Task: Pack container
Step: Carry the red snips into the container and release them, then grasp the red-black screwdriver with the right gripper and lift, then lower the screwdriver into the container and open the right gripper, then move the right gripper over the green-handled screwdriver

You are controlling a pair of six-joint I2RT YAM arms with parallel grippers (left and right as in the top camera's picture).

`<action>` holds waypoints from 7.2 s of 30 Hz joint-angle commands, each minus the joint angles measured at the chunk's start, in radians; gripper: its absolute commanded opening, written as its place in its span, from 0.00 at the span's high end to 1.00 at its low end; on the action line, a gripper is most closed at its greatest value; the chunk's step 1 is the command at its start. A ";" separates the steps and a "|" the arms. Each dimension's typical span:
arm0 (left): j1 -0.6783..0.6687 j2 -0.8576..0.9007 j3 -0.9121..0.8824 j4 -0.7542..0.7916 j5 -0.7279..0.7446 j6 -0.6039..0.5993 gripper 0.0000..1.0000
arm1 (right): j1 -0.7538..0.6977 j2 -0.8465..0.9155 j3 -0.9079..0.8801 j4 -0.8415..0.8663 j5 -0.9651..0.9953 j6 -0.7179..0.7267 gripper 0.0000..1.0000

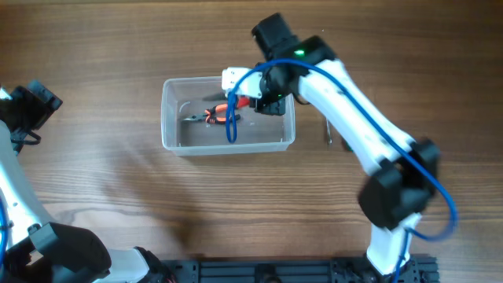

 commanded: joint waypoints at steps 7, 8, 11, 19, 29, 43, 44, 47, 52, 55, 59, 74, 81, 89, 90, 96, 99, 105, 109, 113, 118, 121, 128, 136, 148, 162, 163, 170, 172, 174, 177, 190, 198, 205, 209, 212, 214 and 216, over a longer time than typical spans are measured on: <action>0.005 0.002 0.006 0.000 0.016 -0.016 0.00 | -0.013 0.230 0.003 0.045 0.121 -0.084 0.96; 0.005 0.002 0.006 0.000 0.016 -0.016 0.00 | -0.015 0.235 0.003 0.047 0.121 -0.084 0.96; 0.005 0.002 0.006 0.000 0.015 -0.016 0.00 | -0.023 0.244 0.003 0.057 0.122 -0.081 0.96; 0.005 0.002 0.006 0.000 0.015 -0.016 0.00 | -0.024 0.240 0.005 0.109 0.151 0.116 0.52; 0.005 0.002 0.006 0.000 0.015 -0.016 0.00 | -0.017 -0.005 0.026 0.059 0.182 0.339 0.41; 0.005 0.002 0.006 0.000 0.016 -0.016 0.00 | -0.340 -0.397 0.002 -0.066 0.241 0.914 0.23; 0.005 0.002 0.006 0.000 0.016 -0.016 0.00 | -0.380 -0.389 -0.026 -0.089 0.226 0.968 0.23; 0.005 0.002 0.006 0.000 0.015 -0.016 0.00 | -0.447 -0.362 -0.129 -0.106 0.210 0.998 0.24; 0.005 0.002 0.006 0.000 0.015 -0.016 0.00 | -0.515 -0.294 -0.337 -0.061 0.182 1.027 0.36; 0.005 0.002 0.006 0.000 0.015 -0.016 0.00 | -0.541 -0.252 -0.433 -0.030 0.164 1.046 0.38; 0.005 0.002 0.006 0.000 0.015 -0.016 0.00 | -0.575 -0.212 -0.505 -0.002 0.158 1.052 0.40; 0.005 0.002 0.006 0.000 0.016 -0.016 0.00 | -0.655 -0.174 -0.656 0.217 0.214 1.042 0.50; 0.005 0.002 0.006 0.000 0.015 -0.016 0.00 | -0.655 -0.116 -0.665 0.259 0.232 1.042 0.56; 0.005 0.002 0.006 0.000 0.016 -0.016 0.00 | -0.655 -0.029 -0.665 0.266 0.243 1.046 0.78; 0.005 0.002 0.006 0.000 0.016 -0.016 0.00 | -0.655 -0.029 -0.665 0.268 0.238 1.046 0.79; 0.005 0.002 0.006 0.000 0.016 -0.016 0.00 | -0.655 -0.035 -0.657 0.266 0.233 1.045 0.96; 0.005 0.002 0.006 0.000 0.015 -0.016 0.00 | -0.655 -0.056 -0.625 0.248 0.232 1.046 0.96; 0.005 0.002 0.006 0.000 0.016 -0.016 0.00 | -0.649 -0.228 -0.430 0.127 0.216 1.045 0.96; 0.005 0.002 0.006 0.000 0.016 -0.016 0.00 | -0.612 -0.371 -0.277 0.077 0.161 1.041 0.96; 0.005 0.002 0.006 0.000 0.015 -0.016 0.00 | -0.513 -0.500 -0.156 0.098 0.061 0.943 0.96; 0.005 0.002 0.006 0.000 0.015 -0.016 0.00 | -0.296 -0.578 -0.137 0.143 0.013 0.790 0.96; 0.005 0.002 0.006 0.000 0.015 -0.016 0.00 | -0.123 -0.558 -0.143 0.139 0.013 0.658 0.96; 0.005 0.002 0.006 0.000 0.015 -0.016 0.00 | 0.154 -0.321 -0.143 0.165 -0.003 0.291 0.96; 0.005 0.002 0.006 0.000 0.015 -0.016 0.00 | 0.196 0.003 -0.143 0.286 -0.006 0.182 0.96; 0.005 0.002 0.006 0.000 0.016 -0.016 0.00 | 0.196 0.156 -0.143 0.325 -0.103 0.118 0.96; 0.005 0.002 0.006 0.000 0.016 -0.016 0.00 | 0.196 0.088 -0.121 0.327 0.063 0.307 0.40; 0.005 0.002 0.006 0.000 0.015 -0.016 0.00 | 0.196 0.063 -0.113 0.318 0.089 0.328 0.40; 0.005 0.002 0.006 0.000 0.015 -0.016 0.00 | 0.142 -0.205 -0.065 0.292 0.331 0.549 0.46; 0.005 0.002 0.006 0.000 0.016 -0.016 0.00 | 0.111 -0.275 -0.064 0.292 0.368 0.600 0.46; 0.005 0.002 0.006 0.000 0.015 -0.016 0.00 | 0.039 -0.378 -0.064 0.283 0.401 0.689 0.50; 0.005 0.002 0.006 0.000 0.015 -0.016 0.00 | -0.103 -0.472 -0.064 0.240 0.401 0.814 0.66; 0.005 0.002 0.006 0.000 0.015 -0.016 0.00 | -0.588 -0.388 -0.196 0.008 0.214 1.001 0.62; 0.005 0.002 0.006 0.000 0.016 -0.016 0.00 | -0.599 -0.278 -0.393 -0.011 0.173 1.021 0.64; 0.005 0.002 0.006 0.000 0.015 -0.016 0.00 | -0.599 -0.273 -0.433 0.020 0.170 1.024 0.73; 0.005 0.002 0.006 0.000 0.016 -0.016 0.00 | -0.599 -0.273 -0.433 0.008 0.125 1.023 0.78; 0.005 0.002 0.006 0.000 0.015 -0.016 0.00 | -0.599 -0.273 -0.433 0.015 0.099 1.023 0.75; 0.005 0.002 0.006 0.000 0.015 -0.016 0.00 | -0.599 -0.273 -0.433 0.015 0.099 1.023 0.87; 0.005 0.002 0.006 0.000 0.016 -0.016 0.00 | -0.599 -0.273 -0.433 0.015 0.100 1.023 0.96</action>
